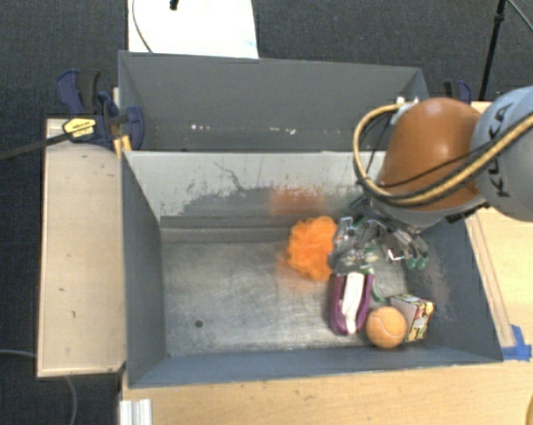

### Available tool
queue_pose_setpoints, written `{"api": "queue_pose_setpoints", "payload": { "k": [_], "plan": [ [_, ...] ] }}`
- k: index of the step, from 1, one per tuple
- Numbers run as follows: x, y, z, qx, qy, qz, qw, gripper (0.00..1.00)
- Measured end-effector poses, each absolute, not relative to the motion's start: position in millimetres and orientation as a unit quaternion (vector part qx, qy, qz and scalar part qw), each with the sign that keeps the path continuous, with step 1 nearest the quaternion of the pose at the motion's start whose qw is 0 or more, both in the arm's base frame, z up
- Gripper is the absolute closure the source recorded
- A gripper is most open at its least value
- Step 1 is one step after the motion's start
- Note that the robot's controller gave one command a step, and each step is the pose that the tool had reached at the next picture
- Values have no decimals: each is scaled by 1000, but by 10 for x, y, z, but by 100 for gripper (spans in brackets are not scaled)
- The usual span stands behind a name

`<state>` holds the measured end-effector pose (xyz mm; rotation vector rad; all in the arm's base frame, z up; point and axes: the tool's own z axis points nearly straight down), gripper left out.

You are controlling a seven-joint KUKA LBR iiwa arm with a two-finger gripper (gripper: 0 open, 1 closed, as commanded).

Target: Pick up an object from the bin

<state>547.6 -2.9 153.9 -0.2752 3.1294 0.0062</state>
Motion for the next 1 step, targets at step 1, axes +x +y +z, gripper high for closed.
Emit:
{"api": "queue_pose_setpoints", "payload": {
  "k": [1],
  "plan": [
    [5420,-103,1875,-86,996,0,1,100]
  ]
}}
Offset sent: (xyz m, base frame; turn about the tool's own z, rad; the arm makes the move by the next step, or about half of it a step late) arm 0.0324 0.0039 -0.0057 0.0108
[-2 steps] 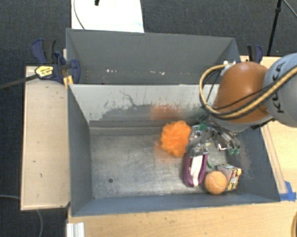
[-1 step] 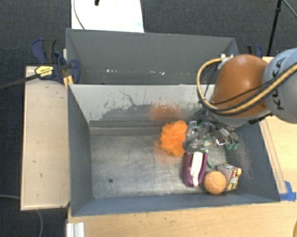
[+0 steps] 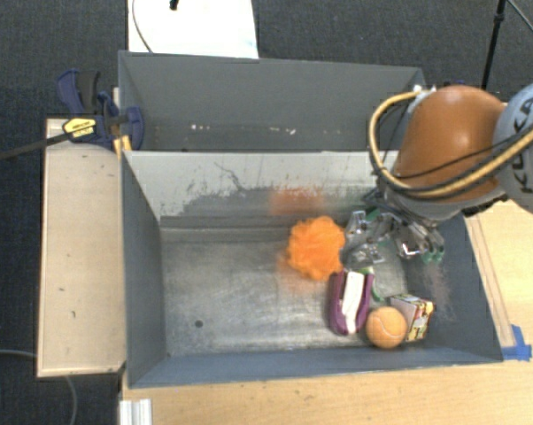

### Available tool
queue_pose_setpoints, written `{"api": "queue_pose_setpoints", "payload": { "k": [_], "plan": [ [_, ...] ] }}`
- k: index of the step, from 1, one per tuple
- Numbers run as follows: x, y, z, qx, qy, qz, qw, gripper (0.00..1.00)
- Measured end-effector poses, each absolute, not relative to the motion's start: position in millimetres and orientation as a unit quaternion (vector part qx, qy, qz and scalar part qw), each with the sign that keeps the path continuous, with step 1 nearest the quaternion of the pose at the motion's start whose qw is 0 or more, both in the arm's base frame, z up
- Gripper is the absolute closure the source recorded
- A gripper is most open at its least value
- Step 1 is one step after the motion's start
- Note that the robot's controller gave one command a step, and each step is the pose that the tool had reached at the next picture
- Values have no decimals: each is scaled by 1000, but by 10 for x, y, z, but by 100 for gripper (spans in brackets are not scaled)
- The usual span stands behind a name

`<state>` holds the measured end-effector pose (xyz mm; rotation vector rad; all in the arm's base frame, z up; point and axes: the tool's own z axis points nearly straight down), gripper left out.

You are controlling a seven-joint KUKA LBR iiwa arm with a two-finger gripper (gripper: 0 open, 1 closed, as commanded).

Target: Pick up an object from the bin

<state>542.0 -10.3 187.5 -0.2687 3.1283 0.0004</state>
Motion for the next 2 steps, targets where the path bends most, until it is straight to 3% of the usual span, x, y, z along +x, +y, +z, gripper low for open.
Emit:
{"api": "queue_pose_setpoints", "payload": {
  "k": [1,2],
  "plan": [
    [5596,-54,1864,-85,996,0,6,100],
    [5218,-428,1976,-102,995,1,-1,100]
  ]
}}
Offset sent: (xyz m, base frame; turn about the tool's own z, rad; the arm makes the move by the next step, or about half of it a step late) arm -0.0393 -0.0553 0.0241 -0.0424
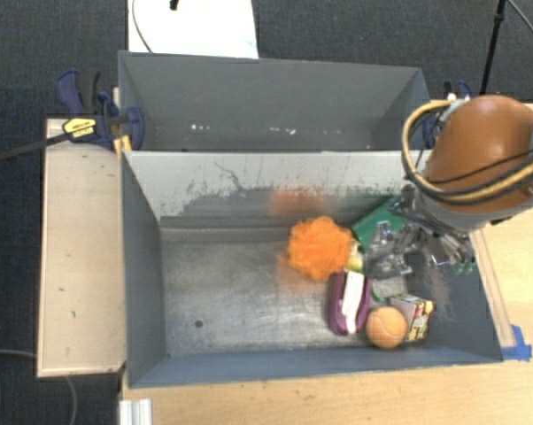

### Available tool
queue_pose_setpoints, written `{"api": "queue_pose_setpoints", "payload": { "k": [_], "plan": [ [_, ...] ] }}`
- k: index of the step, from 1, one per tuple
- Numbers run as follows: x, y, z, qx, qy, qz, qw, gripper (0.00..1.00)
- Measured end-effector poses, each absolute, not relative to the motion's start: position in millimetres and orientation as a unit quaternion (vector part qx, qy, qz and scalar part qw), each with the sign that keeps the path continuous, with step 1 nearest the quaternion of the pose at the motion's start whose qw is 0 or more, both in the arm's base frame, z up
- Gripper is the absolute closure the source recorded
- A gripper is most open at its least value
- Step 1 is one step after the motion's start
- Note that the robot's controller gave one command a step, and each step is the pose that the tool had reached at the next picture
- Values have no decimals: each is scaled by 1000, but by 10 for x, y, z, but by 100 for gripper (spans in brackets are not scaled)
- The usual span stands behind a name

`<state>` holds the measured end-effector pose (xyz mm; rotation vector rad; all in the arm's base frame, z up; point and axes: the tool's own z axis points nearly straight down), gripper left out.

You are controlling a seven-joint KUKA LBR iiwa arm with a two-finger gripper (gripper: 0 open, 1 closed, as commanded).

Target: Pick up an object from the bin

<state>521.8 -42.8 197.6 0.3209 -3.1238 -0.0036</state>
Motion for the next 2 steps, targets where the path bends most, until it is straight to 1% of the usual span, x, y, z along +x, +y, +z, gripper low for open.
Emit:
{"api": "queue_pose_setpoints", "payload": {
  "k": [1,2],
  "plan": [
    [5290,-453,1634,100,-995,2,-6,100],
    [4946,-430,2228,98,-995,0,-1,100]
  ]
}}
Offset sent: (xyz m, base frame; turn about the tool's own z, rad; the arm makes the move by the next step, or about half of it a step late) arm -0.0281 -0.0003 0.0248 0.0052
